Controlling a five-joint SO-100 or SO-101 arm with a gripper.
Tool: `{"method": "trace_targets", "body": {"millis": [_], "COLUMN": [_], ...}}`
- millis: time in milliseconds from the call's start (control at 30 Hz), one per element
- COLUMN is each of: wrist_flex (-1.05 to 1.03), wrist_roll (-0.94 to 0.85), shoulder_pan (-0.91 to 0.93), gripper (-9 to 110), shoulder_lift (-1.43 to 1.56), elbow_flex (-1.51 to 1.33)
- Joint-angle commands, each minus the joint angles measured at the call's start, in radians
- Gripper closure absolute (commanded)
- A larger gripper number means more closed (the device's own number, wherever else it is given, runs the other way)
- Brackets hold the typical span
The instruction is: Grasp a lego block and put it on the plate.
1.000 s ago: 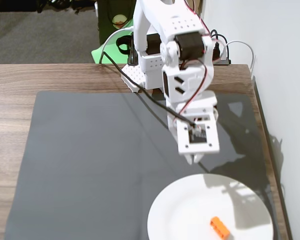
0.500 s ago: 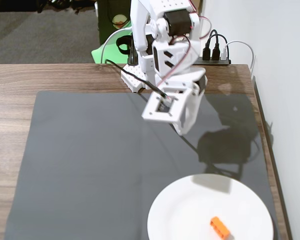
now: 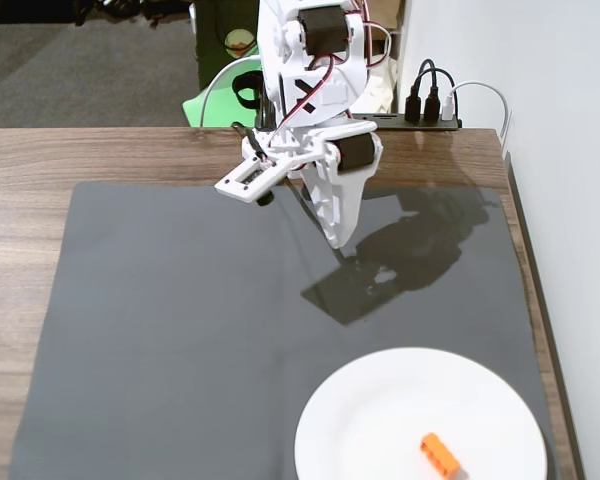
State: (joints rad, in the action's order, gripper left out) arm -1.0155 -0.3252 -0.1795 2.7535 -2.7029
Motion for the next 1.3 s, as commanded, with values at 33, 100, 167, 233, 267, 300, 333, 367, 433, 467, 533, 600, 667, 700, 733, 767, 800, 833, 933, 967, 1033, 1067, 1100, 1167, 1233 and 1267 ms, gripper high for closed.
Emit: {"method": "trace_targets", "body": {"millis": [33,100,167,233,267,300,333,367,433,467,533,600,667,700,733,767,800,833,933,967,1033,1067,1100,1167,1233,1267], "wrist_flex": [-0.041,-0.071,-0.097,-0.114,-0.121,-0.137,-0.149,-0.16,-0.178,-0.19,-0.218,-0.233,-0.252,-0.252,-0.252,-0.252,-0.252,-0.252,-0.252,-0.252,-0.252,-0.252,-0.252,-0.252,-0.252,-0.252], "wrist_roll": [0.092,0.126,0.163,0.193,0.199,0.206,0.209,0.21,0.216,0.216,0.219,0.229,0.235,0.238,0.241,0.245,0.247,0.247,0.247,0.245,0.245,0.245,0.245,0.245,0.245,0.245], "shoulder_pan": [0.037,0.06,0.089,0.12,0.132,0.141,0.143,0.146,0.166,0.176,0.183,0.187,0.192,0.195,0.198,0.199,0.202,0.202,0.202,0.202,0.202,0.202,0.202,0.202,0.202,0.202], "gripper": [101,101,101,101,101,101,101,101,101,101,101,101,101,101,101,101,101,101,101,101,101,101,101,101,101,101], "shoulder_lift": [0.13,0.186,0.239,0.282,0.301,0.328,0.353,0.379,0.422,0.442,0.471,0.502,0.535,0.537,0.537,0.537,0.537,0.537,0.537,0.537,0.537,0.537,0.537,0.537,0.537,0.537], "elbow_flex": [-0.04,-0.064,-0.092,-0.121,-0.135,-0.15,-0.166,-0.179,-0.196,-0.199,-0.206,-0.212,-0.218,-0.218,-0.218,-0.218,-0.218,-0.218,-0.218,-0.218,-0.218,-0.218,-0.218,-0.218,-0.218,-0.218]}}
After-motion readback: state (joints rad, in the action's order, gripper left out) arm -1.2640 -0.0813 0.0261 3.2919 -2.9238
